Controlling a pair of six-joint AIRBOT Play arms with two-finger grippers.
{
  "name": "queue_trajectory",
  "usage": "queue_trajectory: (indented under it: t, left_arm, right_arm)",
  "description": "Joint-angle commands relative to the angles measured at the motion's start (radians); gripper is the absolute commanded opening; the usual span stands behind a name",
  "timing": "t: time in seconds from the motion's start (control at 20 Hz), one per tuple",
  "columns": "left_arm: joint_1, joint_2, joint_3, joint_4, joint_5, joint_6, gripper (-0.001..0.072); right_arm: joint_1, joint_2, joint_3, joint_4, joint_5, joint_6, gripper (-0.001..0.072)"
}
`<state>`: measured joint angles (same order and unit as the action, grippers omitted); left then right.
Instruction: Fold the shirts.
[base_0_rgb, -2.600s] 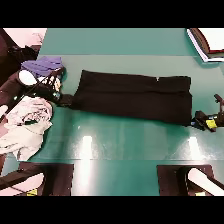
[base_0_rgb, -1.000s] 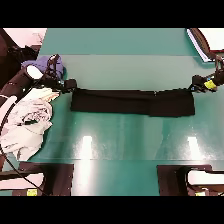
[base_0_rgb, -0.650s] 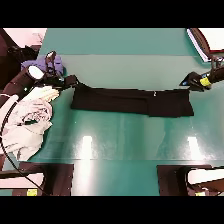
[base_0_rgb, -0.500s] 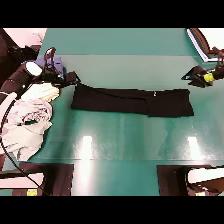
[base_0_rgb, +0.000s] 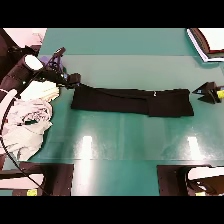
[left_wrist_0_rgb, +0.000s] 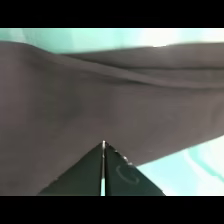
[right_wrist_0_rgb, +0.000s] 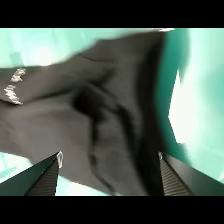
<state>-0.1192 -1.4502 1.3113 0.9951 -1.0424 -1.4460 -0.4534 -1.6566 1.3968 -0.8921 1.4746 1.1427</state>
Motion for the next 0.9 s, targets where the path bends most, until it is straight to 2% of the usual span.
queue_trajectory:
  t: [0.0,0.4,0.45,0.55,0.65,0.7,0.85]
  left_arm:
    - [-0.060,-0.004,0.003,-0.011,-0.006,0.005,0.0036]
    - [-0.200,-0.008,0.003,-0.008,0.028,0.003,0.0036]
    - [-0.213,-0.008,0.003,-0.008,0.040,0.002,0.0035]
    - [-0.241,-0.008,0.003,-0.008,0.056,-0.010,0.0027]
    - [-0.266,-0.015,0.004,-0.009,0.086,-0.022,0.0027]
    - [-0.276,-0.026,0.010,-0.010,0.104,-0.023,0.0027]
    - [-0.293,-0.097,0.077,-0.063,0.122,-0.021,0.0027]
  right_arm:
    - [-0.035,-0.021,-0.090,0.009,-0.058,-0.127,0.0700]
    - [0.028,-0.140,-0.077,0.011,-0.051,-0.161,0.0688]
    - [0.039,-0.149,-0.062,0.011,-0.039,-0.161,0.0626]
    - [0.063,-0.156,-0.023,0.011,-0.015,-0.161,0.0432]
    - [0.083,-0.155,0.017,0.011,0.029,-0.161,0.0145]
    - [0.085,-0.154,0.037,0.011,0.068,-0.161,0.0025]
    - [0.111,-0.128,0.068,0.029,0.154,-0.153,0.0016]
